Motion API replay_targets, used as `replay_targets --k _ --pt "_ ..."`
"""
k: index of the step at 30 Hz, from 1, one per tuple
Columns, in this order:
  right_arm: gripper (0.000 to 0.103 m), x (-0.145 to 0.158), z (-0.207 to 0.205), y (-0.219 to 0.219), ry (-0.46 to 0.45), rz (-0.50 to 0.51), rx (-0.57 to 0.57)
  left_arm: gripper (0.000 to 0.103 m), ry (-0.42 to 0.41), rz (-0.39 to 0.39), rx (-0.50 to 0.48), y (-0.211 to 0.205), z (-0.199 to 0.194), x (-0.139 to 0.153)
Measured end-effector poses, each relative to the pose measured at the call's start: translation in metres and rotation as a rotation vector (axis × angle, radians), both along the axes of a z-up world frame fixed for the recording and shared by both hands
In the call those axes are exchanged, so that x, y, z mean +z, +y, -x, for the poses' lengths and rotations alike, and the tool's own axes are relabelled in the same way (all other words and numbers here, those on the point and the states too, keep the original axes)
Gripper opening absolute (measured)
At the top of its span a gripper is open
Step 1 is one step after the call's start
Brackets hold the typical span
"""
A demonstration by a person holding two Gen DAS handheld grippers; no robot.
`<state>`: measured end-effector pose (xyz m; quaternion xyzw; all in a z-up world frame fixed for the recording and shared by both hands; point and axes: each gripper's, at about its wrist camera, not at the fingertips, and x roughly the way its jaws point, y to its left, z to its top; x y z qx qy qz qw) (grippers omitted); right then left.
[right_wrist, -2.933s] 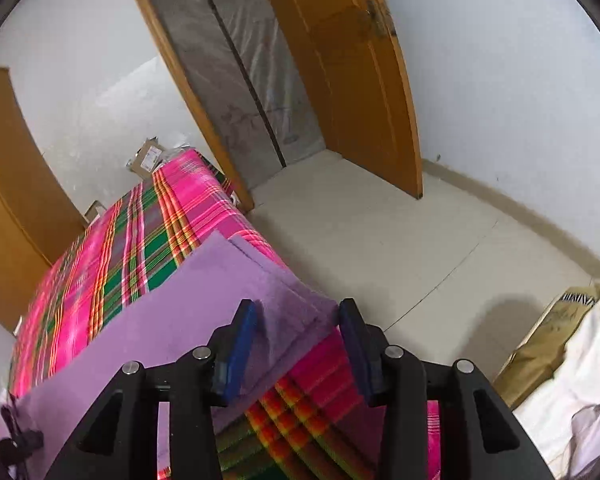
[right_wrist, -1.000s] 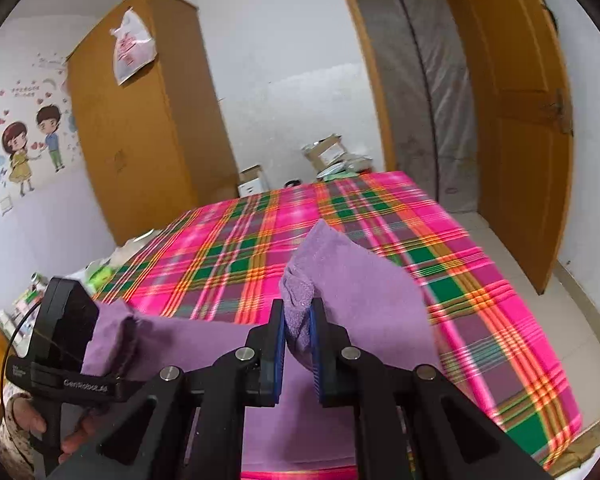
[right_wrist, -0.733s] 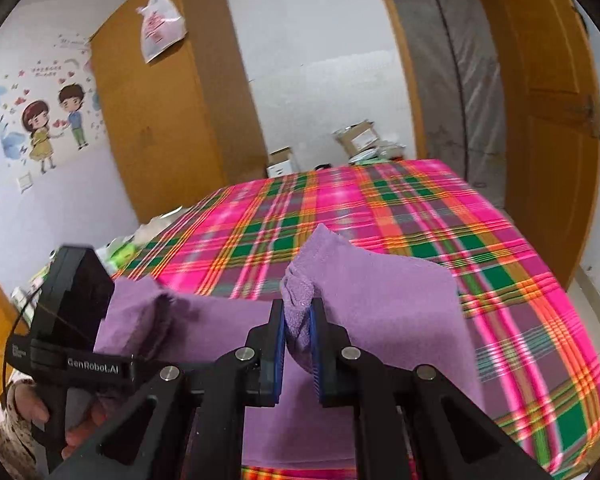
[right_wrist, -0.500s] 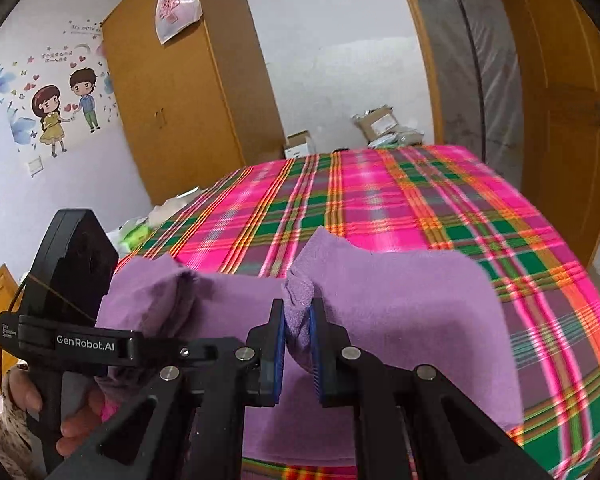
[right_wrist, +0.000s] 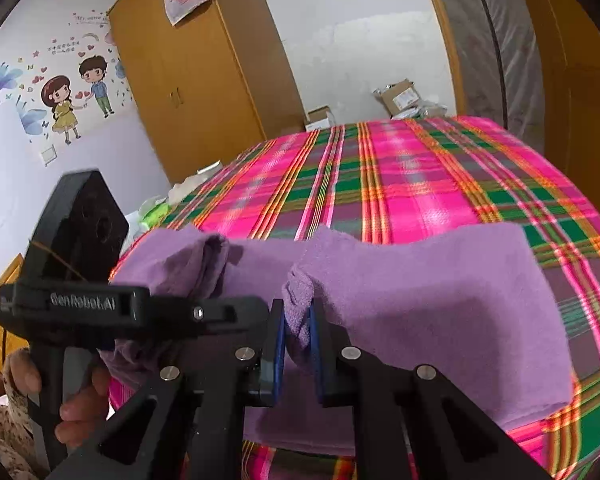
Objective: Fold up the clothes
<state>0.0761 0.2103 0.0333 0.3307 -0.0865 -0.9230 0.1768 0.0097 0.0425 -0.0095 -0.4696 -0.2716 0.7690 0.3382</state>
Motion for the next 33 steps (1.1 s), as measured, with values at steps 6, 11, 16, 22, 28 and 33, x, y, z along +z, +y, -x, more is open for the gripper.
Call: replay_targets --k 6,11,16,22,28,33 --pt "0.015 -0.012 0.001 -0.005 -0.036 0.001 0.018 0.022 0.026 0.011 0.026 0.002 0.006 0.011" --pt "0.02 -0.009 -0.003 -0.004 -0.042 0.015 0.059 0.022 0.052 0.019 0.048 0.004 0.011 0.021" --pt "0.022 0.001 -0.015 0.008 -0.037 0.04 0.103 0.022 0.076 0.026 0.052 0.011 0.017 0.032" --pt "0.022 0.017 -0.027 0.056 0.039 0.03 -0.064 0.022 0.08 0.044 0.019 0.033 0.02 0.031" --pt "0.022 -0.001 -0.017 0.097 -0.032 -0.022 -0.252 0.022 0.024 0.096 -0.008 0.047 0.027 0.009" --pt "0.022 -0.019 -0.022 0.11 -0.067 -0.054 -0.279 0.022 0.01 0.115 -0.026 0.046 0.02 0.001"
